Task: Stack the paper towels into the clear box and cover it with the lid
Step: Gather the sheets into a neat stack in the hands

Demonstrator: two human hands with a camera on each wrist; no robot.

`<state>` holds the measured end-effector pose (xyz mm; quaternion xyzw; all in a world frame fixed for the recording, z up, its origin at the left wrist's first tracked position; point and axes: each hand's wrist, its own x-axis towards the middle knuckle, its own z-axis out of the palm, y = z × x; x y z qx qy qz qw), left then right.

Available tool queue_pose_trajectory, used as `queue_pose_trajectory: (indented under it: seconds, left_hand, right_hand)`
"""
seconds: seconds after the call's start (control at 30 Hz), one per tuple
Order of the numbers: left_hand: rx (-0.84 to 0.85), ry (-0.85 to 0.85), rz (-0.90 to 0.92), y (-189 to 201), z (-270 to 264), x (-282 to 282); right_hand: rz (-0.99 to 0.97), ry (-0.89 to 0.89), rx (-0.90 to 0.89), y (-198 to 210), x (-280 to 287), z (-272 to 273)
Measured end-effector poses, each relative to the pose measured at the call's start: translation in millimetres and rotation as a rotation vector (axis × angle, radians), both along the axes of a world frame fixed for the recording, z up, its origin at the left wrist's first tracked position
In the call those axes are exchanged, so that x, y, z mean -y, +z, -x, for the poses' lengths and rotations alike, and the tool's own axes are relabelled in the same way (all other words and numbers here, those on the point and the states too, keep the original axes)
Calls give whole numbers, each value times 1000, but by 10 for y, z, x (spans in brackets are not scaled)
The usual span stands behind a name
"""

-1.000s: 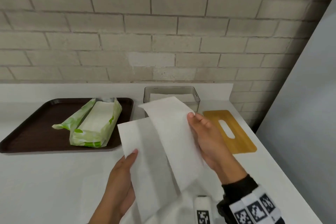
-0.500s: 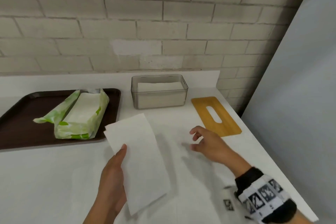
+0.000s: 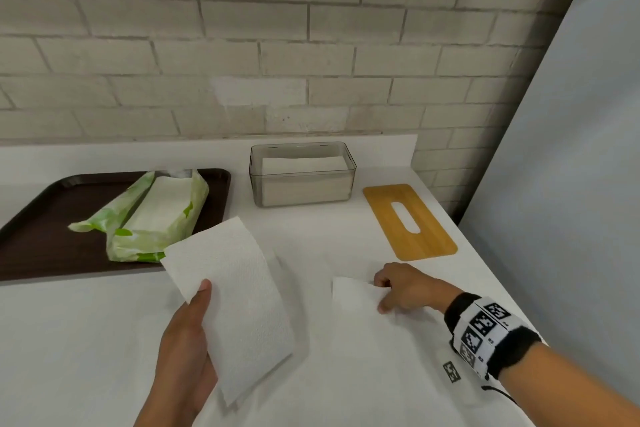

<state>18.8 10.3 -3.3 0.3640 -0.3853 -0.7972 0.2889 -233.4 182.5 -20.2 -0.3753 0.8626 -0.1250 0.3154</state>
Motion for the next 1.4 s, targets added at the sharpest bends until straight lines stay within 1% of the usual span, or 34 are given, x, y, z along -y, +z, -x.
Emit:
queue_pose_trajectory:
  seconds: [0.03,0.07,0.13,0.17,0.2,0.23,0.27,0.33,0.37,0.43,0.5,0.57,0.67,0.7,0.8,0.87,0.93,1.0,1.03,1.07,1.13,1.2,1.23,1.27,1.4]
  left_hand:
    - [-3,1,6,8,9,6]
    - [-5,2,11,17,20,5]
    - [-7,-6,11,29,61,-5]
    - [-13,-19,6,38,89,-23]
    - [-22,-38,-2,55,122,-51]
    - [-28,-59,-9,71,159,-82]
    - [-31,-81,-16,82,198,-116]
    - [-20,-123,-22,96,275,-190]
    - [-11,-141,-26,100,309,-224]
    - [-2,-166,-44,130,368,-295]
    - [-17,-191,-68,167,419,-368]
    - [2,-192,-70,197,458,-427]
    - [92,-206,4,198,480,-458]
    - [93,-210,-2,191,482,-455]
    - [20,-194,-111,161,478,-414]
    - [39,-174,-70,125,472,-361]
    - [64,-111,-38,55,436,-274]
    - [34,-55,-35,31,351,-173]
    - [19,-32,-36,34,299,-119]
    - [19,-7,-30,31,242,-64]
    - [28,31,3,10,133,52]
    - [25,58,25,15,45,146]
    - [21,60,28,16,18,188]
    - [19,56,30,27,2,217]
    - [3,34,37,43,15,281]
  right_hand:
    - [111,-25,81,65,-32,6]
    - [249,-60,203,152,-60,10]
    - [543,-138,505,371,-99,-40]
    - [665,-159,621,471,-99,-77]
    - [770,-179,706,565,-72,-128]
    - [870,-195,753,631,-24,-182]
    - [958,-209,772,692,42,-258]
    - [1095,-260,716,724,224,-407]
    - [1124,-297,641,722,329,-481]
    - [1130,-371,415,664,524,-601]
    - [1092,-430,186,565,676,-673]
    - [1067,-465,28,483,775,-731]
    - [1022,-453,-73,421,872,-799]
    - [998,-445,-81,409,897,-798]
    - [906,-417,-45,429,958,-764]
    - [823,-364,22,496,982,-731]
    - [762,-307,156,583,999,-671]
    - [755,-287,322,640,990,-544]
    - [730,-271,336,613,979,-445]
    - [673,-244,297,564,968,-341]
    - [464,-120,131,396,952,-142]
    - [145,88,-16,187,964,-20]
    - [-7,168,-64,92,978,12]
    - [-106,210,-91,24,992,16]
    - [-171,266,-121,-90,1078,2]
